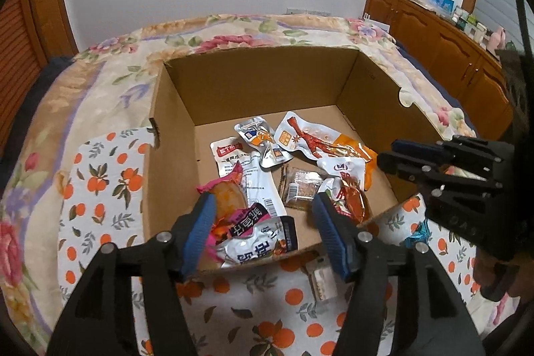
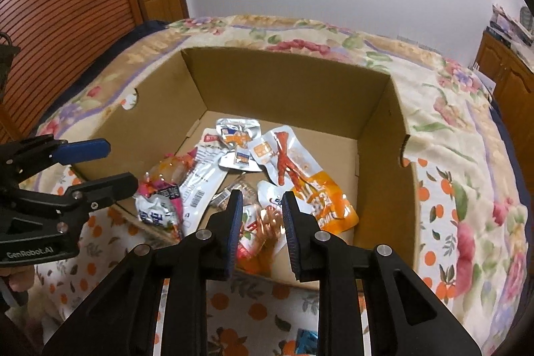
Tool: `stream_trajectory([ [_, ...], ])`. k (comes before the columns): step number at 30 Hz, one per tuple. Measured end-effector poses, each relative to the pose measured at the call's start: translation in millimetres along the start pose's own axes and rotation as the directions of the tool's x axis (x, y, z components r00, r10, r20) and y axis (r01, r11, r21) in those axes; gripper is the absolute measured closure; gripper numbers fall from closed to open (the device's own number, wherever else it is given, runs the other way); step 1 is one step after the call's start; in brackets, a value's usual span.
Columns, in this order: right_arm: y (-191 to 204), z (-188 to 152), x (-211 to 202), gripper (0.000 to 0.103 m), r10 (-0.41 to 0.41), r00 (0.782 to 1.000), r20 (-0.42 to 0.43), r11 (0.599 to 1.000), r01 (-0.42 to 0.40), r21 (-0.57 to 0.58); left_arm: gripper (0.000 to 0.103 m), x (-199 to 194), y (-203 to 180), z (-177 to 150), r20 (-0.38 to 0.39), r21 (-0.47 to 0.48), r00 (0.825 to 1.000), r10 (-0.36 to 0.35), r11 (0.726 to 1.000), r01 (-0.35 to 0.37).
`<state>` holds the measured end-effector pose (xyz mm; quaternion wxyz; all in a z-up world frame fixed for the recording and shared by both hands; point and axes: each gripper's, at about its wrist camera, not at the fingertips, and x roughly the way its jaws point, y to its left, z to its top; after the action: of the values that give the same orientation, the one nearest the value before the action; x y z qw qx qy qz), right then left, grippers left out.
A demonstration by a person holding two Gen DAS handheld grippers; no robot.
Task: Organize snacks
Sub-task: 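Move both tools back toward the blue candy and clear bar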
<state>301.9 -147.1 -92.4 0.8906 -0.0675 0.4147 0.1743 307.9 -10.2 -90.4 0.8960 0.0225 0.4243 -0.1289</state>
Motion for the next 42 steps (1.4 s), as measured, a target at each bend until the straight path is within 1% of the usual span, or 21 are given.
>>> stream_trajectory([
  [1,-0.1,-0.2,-3.6,0.074,0.000,1.000,0.003,1.000,0.000,0.001,0.030,-3.6,-0.6,-1.4,0.009,0.001,1.000,0.000,1.000,0.000],
  [2,-0.2,-0.6,-7.3,0.070,0.000,1.000,0.008,1.000,0.000,0.003,0.026,-6.5,-1.2,-2.3,0.019,0.001,1.000,0.000,1.000,0.000],
  [3,-0.5,-1.1,-12.1,0.069,0.000,1.000,0.014,1.000,0.000,0.004,0.022,-9.6,-1.5,-3.1,0.031,0.004,1.000,-0.001,1.000,0.001],
  [5,-1.2,-2.8,-21.6,0.056,-0.005,1.000,0.029,1.000,0.005,0.009,0.021,-15.1,-2.6,-5.3,0.043,0.015,0.999,0.010,1.000,-0.010],
  [6,-2.7,-4.2,-27.6,0.053,-0.006,0.999,0.039,1.000,0.005,0.016,0.020,-17.5,-3.6,-6.8,0.047,0.018,0.999,0.013,1.000,-0.014],
  [7,-3.9,-5.9,-32.6,0.050,-0.005,0.999,0.047,1.000,0.004,0.024,0.016,-20.5,-3.9,-8.8,0.052,0.017,0.999,0.014,1.000,-0.015],
  [9,-7.4,-10.5,-43.5,0.040,-0.006,0.998,0.059,0.999,0.004,0.042,0.011,-25.7,-5.7,-11.9,0.065,0.010,0.998,0.014,1.000,-0.015],
  [10,-8.9,-12.6,-47.6,0.031,-0.006,0.998,0.063,0.999,0.003,0.050,0.011,-28.8,-6.9,-13.5,0.073,0.011,0.997,0.014,1.000,-0.015],
  [11,-11.0,-16.1,-53.3,0.028,-0.007,0.998,0.070,0.998,0.003,0.058,0.011,-32.5,-9.7,-15.0,0.084,0.016,0.996,0.023,1.000,-0.024],
  [13,-13.3,-21.3,-61.6,0.013,-0.018,0.996,0.082,0.998,0.013,0.061,0.011,-39.6,-13.0,-18.4,0.112,0.025,0.993,0.040,0.999,-0.043],
  [14,-13.9,-24.6,-65.1,0.010,-0.027,0.996,0.088,0.998,0.022,0.056,0.011,-43.4,-14.1,-20.9,0.125,0.023,0.991,0.043,0.999,-0.046],
  [16,-14.8,-32.1,-71.2,0.009,-0.052,0.994,0.099,0.998,0.048,0.041,0.011,-48.3,-15.1,-24.0,0.135,0.012,0.990,0.038,0.999,-0.040],
  [18,-17.0,-41.3,-75.6,0.006,-0.067,0.993,0.098,0.997,0.064,0.036,0.011,-52.7,-17.8,-28.0,0.139,0.010,0.990,0.030,0.999,-0.032],
  [20,-19.7,-51.9,-80.1,0.000,-0.074,0.992,0.100,0.997,0.069,0.046,0.011,-56.5,-21.5,-34.4,0.142,0.009,0.989,0.030,0.999,-0.031],
  [23,-23.6,-67.2,-84.4,0.000,-0.071,0.993,0.097,0.996,0.065,0.065,0.011,-58.7,-28.3,-43.6,0.138,0.027,0.990,0.018,0.999,-0.022],
  [26,-27.4,-84.1,-85.1,0.000,-0.064,0.995,0.080,0.994,0.056,0.098,0.011,-55.8,-35.5,-53.9,0.111,0.039,0.994,-0.001,0.999,-0.004],
  [30,-29.9,-102.3,-82.4,0.000,-0.058,0.997,0.059,0.989,0.049,0.137,0.011,-48.1,-42.4,-66.8,0.073,0.021,0.997,-0.026,0.999,0.024],
  [32,-30.5,-110.3,-79.9,0.000,-0.051,0.998,0.049,0.989,0.044,0.144,0.011,-40.7,-46.6,-72.8,0.054,0.020,0.998,-0.036,0.999,0.035],
  [35,-30.1,-121.8,-72.6,0.001,-0.052,0.998,0.029,0.989,0.048,0.138,0.011,-27.3,-52.6,-80.5,0.026,0.037,0.999,-0.025,0.999,0.024],
  [42,-44.4,-139.8,-61.8,0.001,-0.042,0.999,0.004,0.982,0.040,0.187,0.011,0.9,-61.1,-95.0,-0.039,0.025,0.997,-0.062,0.998,0.063],
])
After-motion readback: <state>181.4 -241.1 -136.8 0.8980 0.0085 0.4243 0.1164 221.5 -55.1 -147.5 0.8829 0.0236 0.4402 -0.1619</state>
